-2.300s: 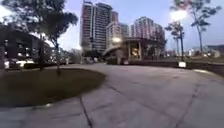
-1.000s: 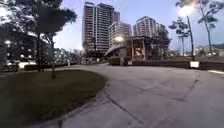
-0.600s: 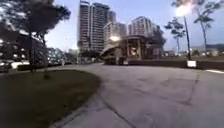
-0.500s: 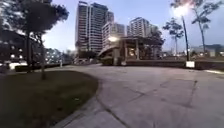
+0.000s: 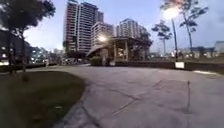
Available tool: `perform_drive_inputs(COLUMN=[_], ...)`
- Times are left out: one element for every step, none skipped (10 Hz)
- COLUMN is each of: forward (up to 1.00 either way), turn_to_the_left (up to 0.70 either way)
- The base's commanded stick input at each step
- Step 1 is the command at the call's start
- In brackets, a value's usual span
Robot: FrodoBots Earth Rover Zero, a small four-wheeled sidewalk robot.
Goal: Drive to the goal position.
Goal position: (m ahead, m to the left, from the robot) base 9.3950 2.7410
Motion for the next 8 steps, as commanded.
perform_drive_inputs(forward=[0.7, 0.7, 0.7, 0.7, 0.7, 0.7, 0.7, 0.7], turn_to_the_left=[0.0, 0.0, 0.0, 0.0, 0.0, 0.0, 0.0, 0.0])
